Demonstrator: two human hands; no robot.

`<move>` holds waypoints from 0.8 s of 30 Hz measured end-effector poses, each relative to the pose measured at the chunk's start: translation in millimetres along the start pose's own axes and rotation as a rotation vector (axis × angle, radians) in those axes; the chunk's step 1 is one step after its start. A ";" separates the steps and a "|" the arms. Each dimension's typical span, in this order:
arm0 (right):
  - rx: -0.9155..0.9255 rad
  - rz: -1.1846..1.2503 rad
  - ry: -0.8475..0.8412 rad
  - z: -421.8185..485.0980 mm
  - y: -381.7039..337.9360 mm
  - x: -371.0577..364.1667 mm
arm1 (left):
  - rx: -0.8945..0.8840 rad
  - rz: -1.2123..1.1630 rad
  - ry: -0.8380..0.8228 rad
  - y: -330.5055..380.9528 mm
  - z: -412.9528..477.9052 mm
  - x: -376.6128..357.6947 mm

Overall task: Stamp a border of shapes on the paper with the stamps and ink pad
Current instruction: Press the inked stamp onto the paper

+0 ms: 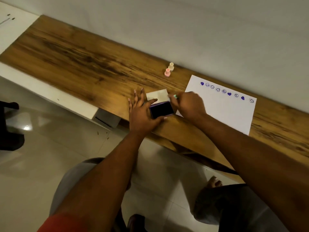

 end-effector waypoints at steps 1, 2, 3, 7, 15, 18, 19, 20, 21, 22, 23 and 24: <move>-0.043 0.060 0.067 2.1 15.0 15.4 | -0.042 0.005 0.030 8.2 0.2 1.9; -0.079 0.096 0.121 5.1 30.2 30.2 | -0.095 0.023 0.055 19.6 -0.3 2.3; -0.110 0.105 0.158 9.4 45.8 43.8 | -0.154 0.051 0.065 34.4 -0.3 0.5; -0.241 0.064 0.177 35.7 98.3 71.4 | -0.368 0.155 -0.081 103.1 4.2 -31.3; -0.191 0.058 0.091 75.2 118.2 60.1 | -0.373 0.240 -0.336 149.9 33.8 -88.1; -0.206 0.053 0.085 80.3 122.1 55.4 | -0.360 0.227 -0.322 148.3 31.2 -95.7; -0.207 0.044 0.079 80.9 123.0 54.1 | -0.357 0.217 -0.315 147.5 29.8 -97.6; -0.207 0.036 0.075 81.1 122.8 53.5 | -0.356 0.211 -0.306 146.8 28.2 -98.7; -0.205 0.030 0.074 81.7 123.0 53.4 | -0.354 0.207 -0.297 146.2 27.1 -99.8; -0.208 0.021 0.072 82.3 122.8 54.2 | -0.352 0.206 -0.290 145.9 26.8 -100.9; -0.210 0.003 0.068 83.4 122.6 55.6 | -0.351 0.207 -0.286 145.5 26.2 -101.6; -0.208 -0.024 0.061 84.6 121.7 58.1 | -0.350 0.207 -0.285 145.1 25.8 -102.3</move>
Point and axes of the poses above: each hand's wrist, its own z-axis towards the middle knuckle, its own x-axis out of the back of the hand, y = z × x, the point moved 5 cm from there along z, towards the middle knuckle, and after that the axes turned 11 degrees about z, right-handed, at the moved point
